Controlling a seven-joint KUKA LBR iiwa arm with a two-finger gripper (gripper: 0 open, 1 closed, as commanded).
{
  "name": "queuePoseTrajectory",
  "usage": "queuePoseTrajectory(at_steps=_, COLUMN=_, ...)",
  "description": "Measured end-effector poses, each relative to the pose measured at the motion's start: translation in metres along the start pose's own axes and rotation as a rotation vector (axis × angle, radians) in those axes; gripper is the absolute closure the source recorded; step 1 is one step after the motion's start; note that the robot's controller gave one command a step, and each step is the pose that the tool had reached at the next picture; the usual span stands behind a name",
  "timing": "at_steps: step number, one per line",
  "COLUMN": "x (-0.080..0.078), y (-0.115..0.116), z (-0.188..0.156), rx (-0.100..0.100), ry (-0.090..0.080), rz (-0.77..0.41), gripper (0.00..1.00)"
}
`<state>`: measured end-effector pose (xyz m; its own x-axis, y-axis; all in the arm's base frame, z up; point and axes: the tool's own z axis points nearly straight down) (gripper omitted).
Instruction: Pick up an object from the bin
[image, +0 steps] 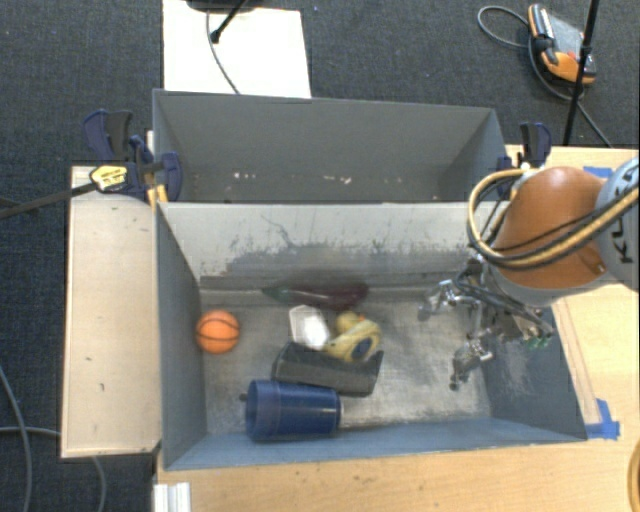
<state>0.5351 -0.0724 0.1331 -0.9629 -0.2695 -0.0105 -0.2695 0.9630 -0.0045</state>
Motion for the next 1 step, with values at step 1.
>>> queuePoseTrajectory(at_steps=1, x=0.0051, y=0.0338, z=0.0171, rx=-0.011, ry=0.022, rz=-0.117, gripper=0.00)
